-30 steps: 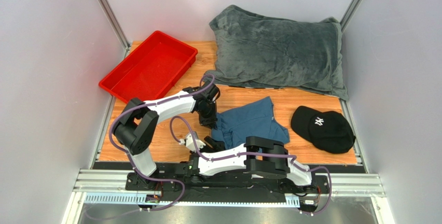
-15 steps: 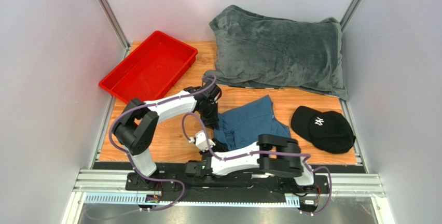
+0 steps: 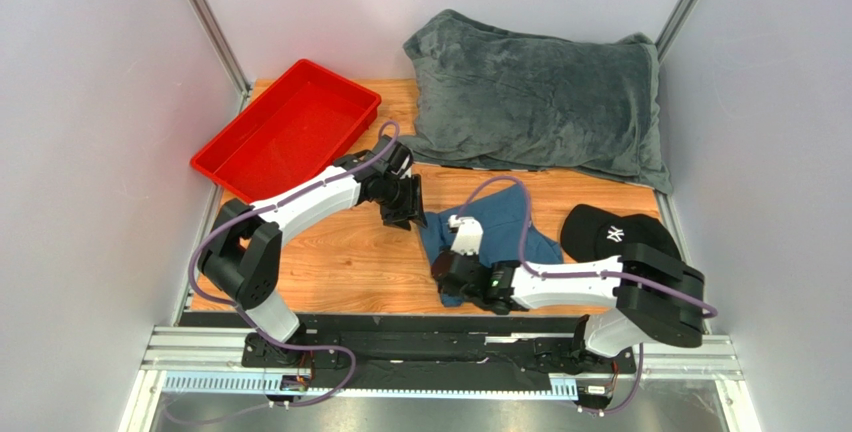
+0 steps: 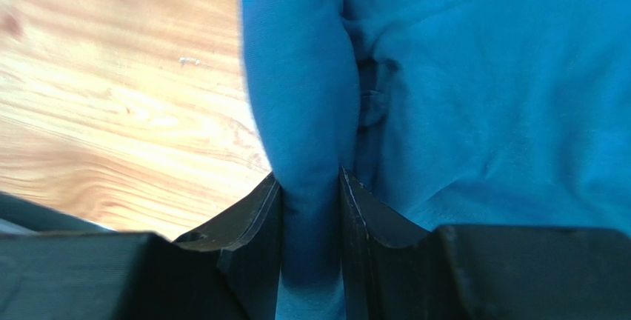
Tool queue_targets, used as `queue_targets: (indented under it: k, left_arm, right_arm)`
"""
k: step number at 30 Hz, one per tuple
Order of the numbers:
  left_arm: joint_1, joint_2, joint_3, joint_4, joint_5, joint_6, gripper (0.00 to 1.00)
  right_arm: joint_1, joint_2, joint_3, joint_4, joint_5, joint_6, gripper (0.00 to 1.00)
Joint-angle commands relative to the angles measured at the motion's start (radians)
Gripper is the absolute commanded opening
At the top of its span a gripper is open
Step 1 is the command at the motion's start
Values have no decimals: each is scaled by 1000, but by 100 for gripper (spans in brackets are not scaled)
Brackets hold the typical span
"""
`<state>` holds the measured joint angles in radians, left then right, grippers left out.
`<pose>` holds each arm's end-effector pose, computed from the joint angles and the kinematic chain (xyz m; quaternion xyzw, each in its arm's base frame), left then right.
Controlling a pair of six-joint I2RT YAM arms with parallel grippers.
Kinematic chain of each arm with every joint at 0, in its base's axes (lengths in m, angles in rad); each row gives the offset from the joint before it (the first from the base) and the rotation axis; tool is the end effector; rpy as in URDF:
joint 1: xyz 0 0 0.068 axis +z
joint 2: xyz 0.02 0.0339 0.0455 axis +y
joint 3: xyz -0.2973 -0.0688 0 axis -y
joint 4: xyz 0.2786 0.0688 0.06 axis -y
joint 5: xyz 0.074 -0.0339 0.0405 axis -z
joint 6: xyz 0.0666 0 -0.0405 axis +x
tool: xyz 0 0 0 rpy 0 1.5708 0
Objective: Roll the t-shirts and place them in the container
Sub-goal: Roll the T-shirt to the center of the board.
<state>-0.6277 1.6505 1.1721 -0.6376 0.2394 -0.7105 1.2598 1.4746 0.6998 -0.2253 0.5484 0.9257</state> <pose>0.2979 -0.2357 0.2103 -0.0131 0.9676 -0.2301 0.1034 0.1258 0.2780 0.1473 -0.0784 0.9235 0.1211 0.3554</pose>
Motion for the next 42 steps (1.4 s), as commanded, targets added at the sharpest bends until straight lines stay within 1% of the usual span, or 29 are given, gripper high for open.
queue_targets:
  k: [1,2,4,5,6,10,11,12,14,19,23,26,28,29,30,31,32,33,34,36,38,42]
  left_arm:
    - [10,-75,-37,71,63,20,51]
    - [10,-80,-51,105,73,17,51]
    - [10,-81,-89,136,113,11,51]
    - [10,-83,-106,182,126,6,51]
    - [10,-86,-142,214,141,-4,52]
    - [8,-78,-209,353,192,-24,57]
    - [8,-77,-218,374,196,-27,58]
    - [8,-66,-229,386,198,-27,59]
    - [8,-49,-232,417,196,-24,60]
    - [8,26,-250,539,213,-37,61]
    - [8,103,-244,587,212,-41,61]
    - [6,129,-249,622,199,-61,60]
    - [5,140,-232,592,163,-63,56]
    - [2,149,-227,581,155,-64,51]
    - [-9,149,-217,564,141,-64,48]
    - [-16,149,-207,508,102,-63,45]
    - [-23,147,-197,483,86,-58,41]
    - [-36,143,-181,460,69,-50,33]
    - [-40,140,-174,408,28,-53,28]
    - [-44,132,-167,385,17,-52,21]
    - [-49,121,-160,333,-17,-53,17]
    - [-50,120,-149,277,-46,-40,16]
  right_arm:
    - [-123,-69,-167,283,-267,113,34]
    - [-140,-74,-189,335,-319,146,34]
    - [-189,-83,-241,395,-370,182,34]
    - [-206,-82,-282,456,-421,197,34]
    - [-221,-77,-304,483,-447,229,34]
    - [-281,-47,-371,586,-521,285,33]
    - [-289,-39,-384,630,-533,300,33]
    - [-295,-33,-404,647,-569,320,33]
    - [-315,-10,-419,688,-594,331,31]
    - [-330,9,-444,713,-611,354,30]
    - [-342,9,-459,722,-622,360,30]
    - [-349,9,-476,731,-631,363,30]
    - [-356,6,-483,739,-637,364,34]
    - [-358,6,-490,741,-642,364,36]
    - [-356,1,-490,741,-642,363,40]
    - [-356,-8,-491,736,-642,360,42]
    - [-356,-16,-485,716,-643,355,44]
    - [-358,-23,-477,698,-645,337,48]
    - [-356,-49,-471,680,-645,326,50]
    - [-353,-79,-464,624,-634,314,52]
    - [-352,-130,-464,575,-619,297,54]
    - [-329,-226,-439,462,-587,262,56]
